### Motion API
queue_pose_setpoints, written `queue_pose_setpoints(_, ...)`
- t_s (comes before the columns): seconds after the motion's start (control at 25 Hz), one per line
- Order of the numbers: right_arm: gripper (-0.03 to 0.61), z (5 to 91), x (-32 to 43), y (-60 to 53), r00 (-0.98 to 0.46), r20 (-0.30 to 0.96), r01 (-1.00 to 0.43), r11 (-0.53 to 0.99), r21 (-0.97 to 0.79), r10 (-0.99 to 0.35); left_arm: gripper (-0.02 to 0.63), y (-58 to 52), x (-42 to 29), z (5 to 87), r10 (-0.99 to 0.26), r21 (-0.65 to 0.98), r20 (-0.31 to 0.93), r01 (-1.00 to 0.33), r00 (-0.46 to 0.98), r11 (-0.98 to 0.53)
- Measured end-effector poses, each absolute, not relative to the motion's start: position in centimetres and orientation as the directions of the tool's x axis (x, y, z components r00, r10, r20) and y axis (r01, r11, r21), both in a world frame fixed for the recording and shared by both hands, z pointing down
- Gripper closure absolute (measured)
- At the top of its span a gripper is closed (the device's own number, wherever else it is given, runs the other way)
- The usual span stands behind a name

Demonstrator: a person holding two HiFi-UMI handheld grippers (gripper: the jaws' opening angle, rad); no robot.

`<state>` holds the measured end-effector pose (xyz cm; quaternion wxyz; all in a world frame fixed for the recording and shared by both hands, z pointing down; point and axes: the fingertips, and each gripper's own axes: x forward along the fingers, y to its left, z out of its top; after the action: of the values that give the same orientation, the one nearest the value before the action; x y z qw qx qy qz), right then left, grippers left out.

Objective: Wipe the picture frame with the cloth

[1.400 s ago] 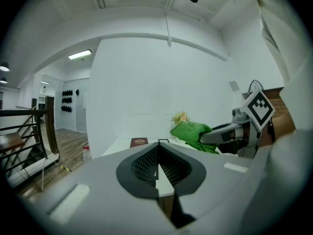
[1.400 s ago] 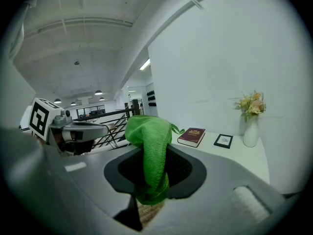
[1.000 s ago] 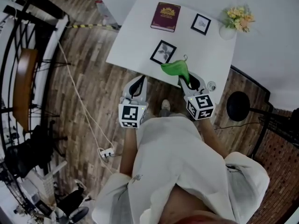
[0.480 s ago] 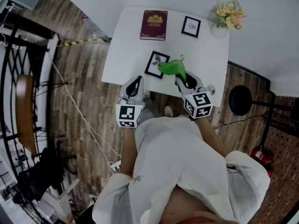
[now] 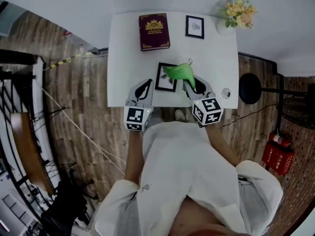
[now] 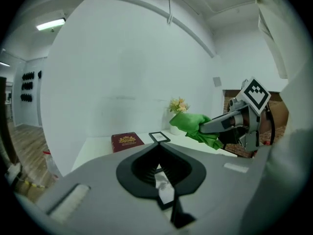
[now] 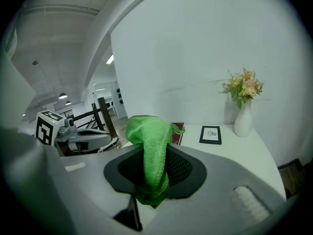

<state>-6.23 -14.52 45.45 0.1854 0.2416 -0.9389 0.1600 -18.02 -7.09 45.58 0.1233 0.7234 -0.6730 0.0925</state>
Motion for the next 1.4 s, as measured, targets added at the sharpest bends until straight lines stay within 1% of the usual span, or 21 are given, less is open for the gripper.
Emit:
queue_pose_setpoints(0.2,0.488,47.2,-8.1,-14.7,-0.753,0.475,-0.605,0.763,-0.226,-0.456,0.594,-8.6,-19.6,47.8,-0.915,0.099,0.343,-0.976,0.214,-0.192)
queue_pose_setpoints(0.4,0.488,50.1,-7.8,-14.0,-0.657,0.548,-0.72,0.645,-0.255,-0.517,0.594,-9.4,-19.6,51.2,-0.844,0.152,0.395,-0.932,0.363,-0.329)
queue_pose_setpoints(0.72,0.488,53.2,-8.0,-13.8,-0.569,0.602,-0.797,0.556,-0.237,-0.56,0.594,-10.8,-19.3,55.1,-0.751,0.189,0.442,-0.869,0.491,-0.456)
queue_pose_setpoints(0.96,0.488,54.7,-8.0,-13.8,-0.543,0.619,-0.819,0.519,-0.243,-0.567,0.594,-10.8,-18.4,57.6,-0.686,0.204,0.489,-0.835,0.539,-0.511)
queue_pose_setpoints(1.4,0.488,57.0,-8.7,-14.6,-0.568,0.641,-0.798,0.534,-0.278,-0.515,0.594,-11.2,-16.6,60.9,-0.618,0.201,0.565,-0.818,0.547,-0.54)
